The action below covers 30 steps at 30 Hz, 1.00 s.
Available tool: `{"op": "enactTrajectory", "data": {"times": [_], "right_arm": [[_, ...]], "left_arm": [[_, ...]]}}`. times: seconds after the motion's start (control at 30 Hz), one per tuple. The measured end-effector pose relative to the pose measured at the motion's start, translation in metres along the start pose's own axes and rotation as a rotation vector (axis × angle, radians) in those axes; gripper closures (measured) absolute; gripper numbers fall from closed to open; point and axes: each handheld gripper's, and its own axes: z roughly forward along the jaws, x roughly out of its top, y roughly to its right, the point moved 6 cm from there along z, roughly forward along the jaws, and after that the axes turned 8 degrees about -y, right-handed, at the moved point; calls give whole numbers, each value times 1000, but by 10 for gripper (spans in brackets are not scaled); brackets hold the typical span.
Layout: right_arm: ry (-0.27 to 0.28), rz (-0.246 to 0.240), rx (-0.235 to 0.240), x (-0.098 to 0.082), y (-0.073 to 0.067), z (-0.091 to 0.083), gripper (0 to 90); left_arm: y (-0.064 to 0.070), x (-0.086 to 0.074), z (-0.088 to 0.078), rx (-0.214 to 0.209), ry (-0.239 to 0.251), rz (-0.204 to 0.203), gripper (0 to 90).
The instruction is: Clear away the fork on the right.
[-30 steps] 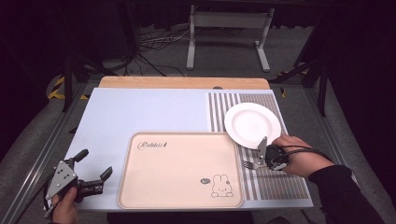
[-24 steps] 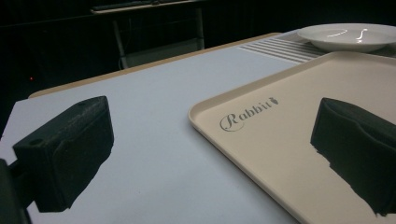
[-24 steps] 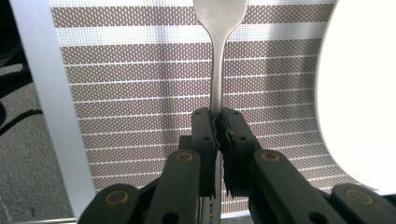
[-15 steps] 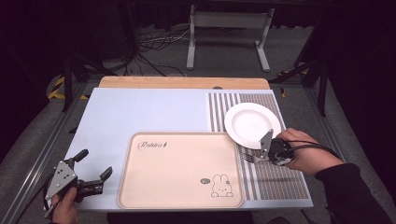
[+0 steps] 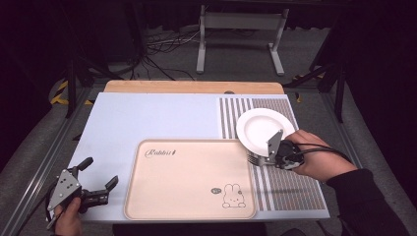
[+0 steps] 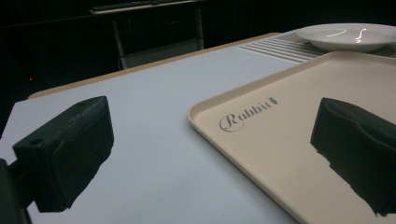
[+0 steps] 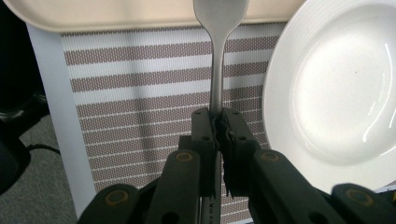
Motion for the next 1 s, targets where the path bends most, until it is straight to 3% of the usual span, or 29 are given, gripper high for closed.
{"op": "enactTrajectory", "data": {"times": [0.2,0.47,0.53,0.7,0.83,0.9,1.0], "right_arm": [[28,23,-7,9,1,-7,849],[73,90,6,22,3,-16,849],[91,160,28,27,3,-18,849],[112,239,59,36,1,-19,849],[123,296,57,41,1,-22,849],[109,342,46,43,2,-23,849],[135,454,87,48,1,-25,849]], "left_arm": [[0,0,0,-1,-1,-1,1],[0,0,0,-1,1,1,1],[0,0,0,-1,1,0,1],[0,0,0,-2,2,3,1],[0,0,0,-1,3,2,1],[0,0,0,-2,3,1,1],[0,0,0,-3,3,1,1]]}}
